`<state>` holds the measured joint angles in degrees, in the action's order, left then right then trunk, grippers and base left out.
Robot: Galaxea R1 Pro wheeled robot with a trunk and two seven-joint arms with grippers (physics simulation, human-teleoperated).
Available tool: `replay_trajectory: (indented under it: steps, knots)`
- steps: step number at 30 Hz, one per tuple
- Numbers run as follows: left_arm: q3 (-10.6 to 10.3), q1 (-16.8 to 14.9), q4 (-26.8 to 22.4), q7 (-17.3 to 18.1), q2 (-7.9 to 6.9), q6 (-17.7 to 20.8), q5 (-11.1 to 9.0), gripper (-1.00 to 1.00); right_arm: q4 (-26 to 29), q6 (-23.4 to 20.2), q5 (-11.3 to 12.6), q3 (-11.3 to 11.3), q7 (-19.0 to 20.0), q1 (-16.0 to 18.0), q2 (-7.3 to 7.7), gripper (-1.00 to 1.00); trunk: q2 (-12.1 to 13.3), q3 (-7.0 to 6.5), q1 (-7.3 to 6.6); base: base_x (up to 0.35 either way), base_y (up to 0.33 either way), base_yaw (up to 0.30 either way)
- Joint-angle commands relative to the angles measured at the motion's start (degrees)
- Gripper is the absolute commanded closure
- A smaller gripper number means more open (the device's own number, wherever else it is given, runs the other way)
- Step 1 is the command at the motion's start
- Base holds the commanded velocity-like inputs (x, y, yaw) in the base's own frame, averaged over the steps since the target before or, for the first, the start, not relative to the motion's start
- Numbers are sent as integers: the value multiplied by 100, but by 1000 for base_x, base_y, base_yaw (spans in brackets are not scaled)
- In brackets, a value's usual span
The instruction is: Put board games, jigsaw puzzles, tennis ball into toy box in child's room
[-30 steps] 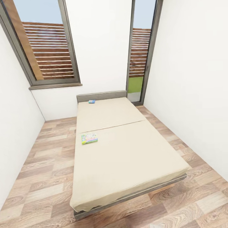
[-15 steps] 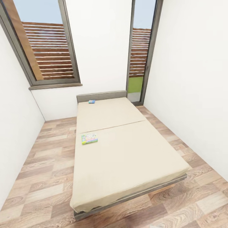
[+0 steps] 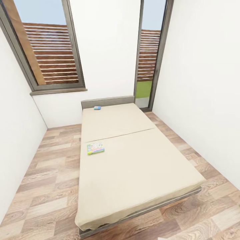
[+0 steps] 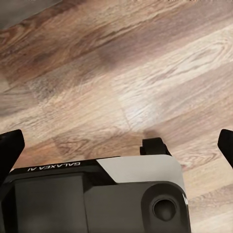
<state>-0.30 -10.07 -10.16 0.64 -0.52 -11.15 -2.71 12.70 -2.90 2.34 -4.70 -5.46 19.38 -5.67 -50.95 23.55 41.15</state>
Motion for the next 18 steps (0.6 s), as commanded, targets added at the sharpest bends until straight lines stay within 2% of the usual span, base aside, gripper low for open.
replay_trajectory:
  steps: [1,9,18]
  knots:
    - [-5,-3,5,7,-1,-18,-28,-100,14,-27,26,-31,-8,-1,-5,-100,-4,6,1,13,26,0]
    - [-5,-3,5,7,-1,-18,-28,-100,14,-34,36,-31,-8,0,-5,-100,-4,6,1,41,154,0]
    - [-5,-3,5,7,-1,-18,-28,-100,14,-42,46,-32,-8,3,-5,-100,-4,6,1,59,85,0]
